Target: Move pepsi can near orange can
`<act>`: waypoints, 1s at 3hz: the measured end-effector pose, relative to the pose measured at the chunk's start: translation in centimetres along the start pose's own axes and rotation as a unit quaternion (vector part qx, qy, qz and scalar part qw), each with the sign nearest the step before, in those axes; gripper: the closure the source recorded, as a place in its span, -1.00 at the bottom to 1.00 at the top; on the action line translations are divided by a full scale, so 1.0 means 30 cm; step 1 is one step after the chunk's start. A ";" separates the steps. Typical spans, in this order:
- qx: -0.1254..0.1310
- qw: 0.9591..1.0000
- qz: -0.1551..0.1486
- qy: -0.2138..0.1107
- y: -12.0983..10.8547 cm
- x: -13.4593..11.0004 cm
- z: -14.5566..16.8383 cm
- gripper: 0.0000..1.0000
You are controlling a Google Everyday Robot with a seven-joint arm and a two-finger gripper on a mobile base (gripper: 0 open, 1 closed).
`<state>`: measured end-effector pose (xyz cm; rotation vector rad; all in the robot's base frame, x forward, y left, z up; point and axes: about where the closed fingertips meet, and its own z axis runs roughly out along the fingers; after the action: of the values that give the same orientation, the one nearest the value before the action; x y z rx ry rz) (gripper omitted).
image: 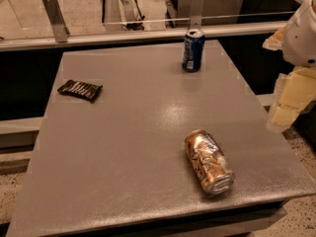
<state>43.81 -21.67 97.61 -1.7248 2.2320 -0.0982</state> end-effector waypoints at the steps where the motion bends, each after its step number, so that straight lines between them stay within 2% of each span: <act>1: 0.000 1.000 0.000 0.000 0.000 0.000 0.000 -1.00; 2: 0.014 1.000 0.004 -0.021 -0.073 -0.030 0.040 -1.00; 3: 0.032 0.998 0.023 -0.057 -0.247 -0.083 0.133 -1.00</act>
Offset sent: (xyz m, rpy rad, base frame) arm 0.0701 0.0092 -0.0148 0.0981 -0.0817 -0.0073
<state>52.41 -20.74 96.16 -1.6038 2.1600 -0.0591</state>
